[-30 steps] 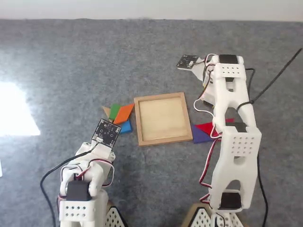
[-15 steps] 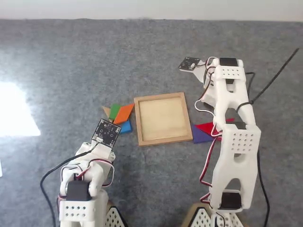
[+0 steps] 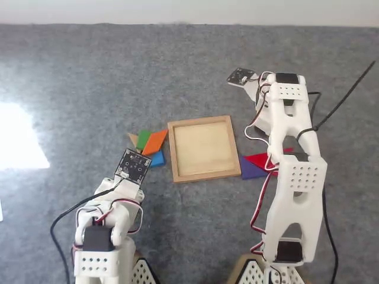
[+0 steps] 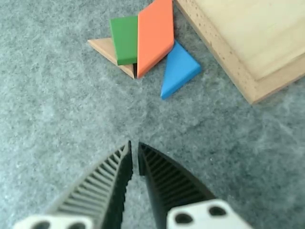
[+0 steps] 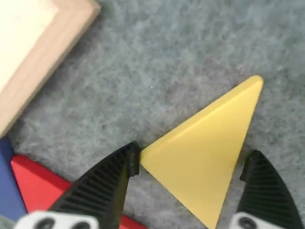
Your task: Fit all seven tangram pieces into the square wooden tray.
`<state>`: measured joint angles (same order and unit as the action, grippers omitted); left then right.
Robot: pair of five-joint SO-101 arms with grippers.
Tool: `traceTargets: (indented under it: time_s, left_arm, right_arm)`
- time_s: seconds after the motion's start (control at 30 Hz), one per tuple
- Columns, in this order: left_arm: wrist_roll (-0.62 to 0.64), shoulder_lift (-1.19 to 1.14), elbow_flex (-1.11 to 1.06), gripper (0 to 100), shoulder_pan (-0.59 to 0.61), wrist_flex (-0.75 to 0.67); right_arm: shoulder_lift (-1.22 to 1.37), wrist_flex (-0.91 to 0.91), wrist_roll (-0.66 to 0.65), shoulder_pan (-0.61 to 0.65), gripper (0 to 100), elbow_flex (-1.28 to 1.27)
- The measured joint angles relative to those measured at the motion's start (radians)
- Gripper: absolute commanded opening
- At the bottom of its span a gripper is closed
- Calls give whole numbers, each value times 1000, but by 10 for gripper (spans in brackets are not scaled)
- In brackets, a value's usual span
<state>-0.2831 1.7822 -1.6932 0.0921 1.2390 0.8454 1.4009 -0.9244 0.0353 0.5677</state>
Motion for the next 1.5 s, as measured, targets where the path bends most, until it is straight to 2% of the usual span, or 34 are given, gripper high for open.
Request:
traceTargets:
  time_s: [0.63,0.83,1.17,1.5]
  left_arm:
    - [0,0,0,20,0,0]
    - [0,0,0,20,0,0]
    - [0,0,0,20,0,0]
    - [0,0,0,20,0,0]
  right_arm:
    - [25,5,40,-5,274,28]
    - [-46,89,44,14,274,25]
    - [-232,213,97,132,274,25]
    - [-321,284,63,384,274,25]
